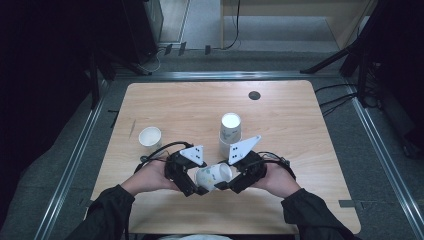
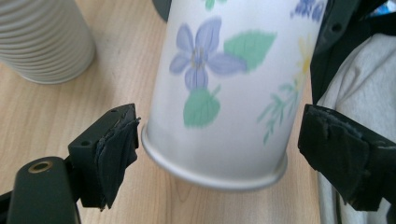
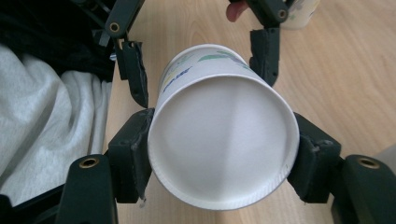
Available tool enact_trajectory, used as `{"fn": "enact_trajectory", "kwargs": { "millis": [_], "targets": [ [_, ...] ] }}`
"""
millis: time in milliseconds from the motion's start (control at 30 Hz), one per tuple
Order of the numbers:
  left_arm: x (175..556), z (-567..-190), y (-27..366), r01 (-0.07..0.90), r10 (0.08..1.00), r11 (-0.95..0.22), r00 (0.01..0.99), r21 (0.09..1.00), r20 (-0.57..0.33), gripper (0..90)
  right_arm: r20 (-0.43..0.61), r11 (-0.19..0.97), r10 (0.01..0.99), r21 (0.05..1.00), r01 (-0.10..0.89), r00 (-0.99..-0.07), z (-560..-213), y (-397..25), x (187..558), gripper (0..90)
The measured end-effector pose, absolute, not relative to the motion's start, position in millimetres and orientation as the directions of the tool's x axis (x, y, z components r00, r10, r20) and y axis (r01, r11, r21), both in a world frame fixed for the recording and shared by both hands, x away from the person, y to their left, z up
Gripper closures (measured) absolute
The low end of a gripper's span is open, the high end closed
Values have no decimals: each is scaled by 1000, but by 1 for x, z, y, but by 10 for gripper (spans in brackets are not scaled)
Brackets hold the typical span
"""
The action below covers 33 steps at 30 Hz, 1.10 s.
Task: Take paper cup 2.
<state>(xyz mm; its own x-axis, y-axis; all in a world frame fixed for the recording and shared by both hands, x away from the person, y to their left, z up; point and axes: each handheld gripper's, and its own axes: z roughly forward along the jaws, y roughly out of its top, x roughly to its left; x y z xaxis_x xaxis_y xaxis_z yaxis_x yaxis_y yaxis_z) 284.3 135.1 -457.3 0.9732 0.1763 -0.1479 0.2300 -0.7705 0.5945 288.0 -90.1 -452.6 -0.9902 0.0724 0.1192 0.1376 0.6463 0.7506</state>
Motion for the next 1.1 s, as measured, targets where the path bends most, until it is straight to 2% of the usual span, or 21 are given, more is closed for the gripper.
{"fn": "enact_trajectory", "kwargs": {
  "millis": [200, 633, 867, 1100],
  "targets": [
    [283, -456, 143, 241, 210, -745, 970, 623, -124, 122, 106, 623, 79, 771, 132, -991, -445, -97, 293, 336],
    [281, -450, 151, 286, 228, -624, 957, 727, -180, 110, 129, 550, 68, 822, 145, -989, -432, -105, 299, 336],
    [279, -446, 152, 285, 201, -544, 957, 789, -207, 126, 153, 511, 38, 846, 151, -988, -428, -102, 297, 336],
    [277, -444, 153, 266, 178, -516, 963, 814, -202, 145, 183, 477, 13, 863, 167, -983, -425, -102, 296, 336]
  ]
}}
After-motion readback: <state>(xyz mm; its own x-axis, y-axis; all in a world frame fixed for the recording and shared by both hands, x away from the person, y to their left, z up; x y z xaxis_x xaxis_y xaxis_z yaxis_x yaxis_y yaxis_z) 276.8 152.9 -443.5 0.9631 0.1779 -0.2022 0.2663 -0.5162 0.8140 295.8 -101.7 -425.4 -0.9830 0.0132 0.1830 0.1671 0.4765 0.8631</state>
